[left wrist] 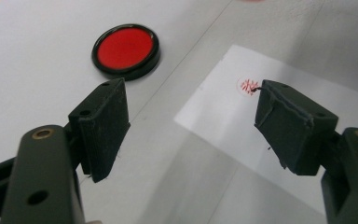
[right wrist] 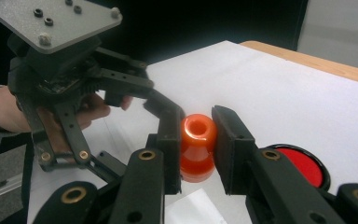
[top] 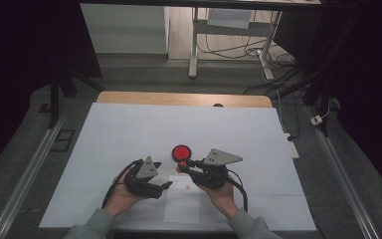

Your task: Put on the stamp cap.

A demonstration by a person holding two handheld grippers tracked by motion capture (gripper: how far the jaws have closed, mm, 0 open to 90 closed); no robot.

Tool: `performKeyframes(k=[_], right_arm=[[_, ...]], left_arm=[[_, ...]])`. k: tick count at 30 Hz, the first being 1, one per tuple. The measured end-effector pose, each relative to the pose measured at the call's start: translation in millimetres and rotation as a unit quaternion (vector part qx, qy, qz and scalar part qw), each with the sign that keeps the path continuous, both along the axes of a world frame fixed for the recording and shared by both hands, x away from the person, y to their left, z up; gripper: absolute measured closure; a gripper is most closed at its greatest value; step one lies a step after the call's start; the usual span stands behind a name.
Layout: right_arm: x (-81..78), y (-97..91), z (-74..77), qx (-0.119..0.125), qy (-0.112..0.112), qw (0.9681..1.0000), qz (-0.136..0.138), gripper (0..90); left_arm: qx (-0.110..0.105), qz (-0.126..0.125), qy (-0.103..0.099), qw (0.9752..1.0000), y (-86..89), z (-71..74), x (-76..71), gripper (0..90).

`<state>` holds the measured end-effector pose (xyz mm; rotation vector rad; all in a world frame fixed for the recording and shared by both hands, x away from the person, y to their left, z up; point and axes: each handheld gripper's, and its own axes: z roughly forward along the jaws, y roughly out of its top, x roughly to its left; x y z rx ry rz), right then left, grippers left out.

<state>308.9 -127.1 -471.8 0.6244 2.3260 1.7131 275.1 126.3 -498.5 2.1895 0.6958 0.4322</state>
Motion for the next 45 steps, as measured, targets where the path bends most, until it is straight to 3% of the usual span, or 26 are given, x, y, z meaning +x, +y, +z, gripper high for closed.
performKeyframes(k=[8,19,30,45], right_arm=[[1.3,-4.1,2.3,0.001,-0.001,1.0000,-0.005,72.5],[3.8,-12.7,6.5,0.002,-0.006,0.9999,-0.016,72.5],[7.3,-20.6,8.7,-0.001,-0.011,0.9996,-0.026,72.4],[16.6,-40.1,14.0,-0.004,-0.012,0.9985,-0.052,72.5]], left_arm=[[-0.014,0.019,-0.005,0.9997,22.3,5.9,-7.6,25.9],[-0.018,0.038,0.000,0.9991,45.0,4.3,-16.9,26.1],[-0.034,0.070,0.001,0.9969,72.2,1.1,-29.7,26.1],[-0.034,0.076,0.002,0.9965,75.7,-0.7,-33.5,25.7]])
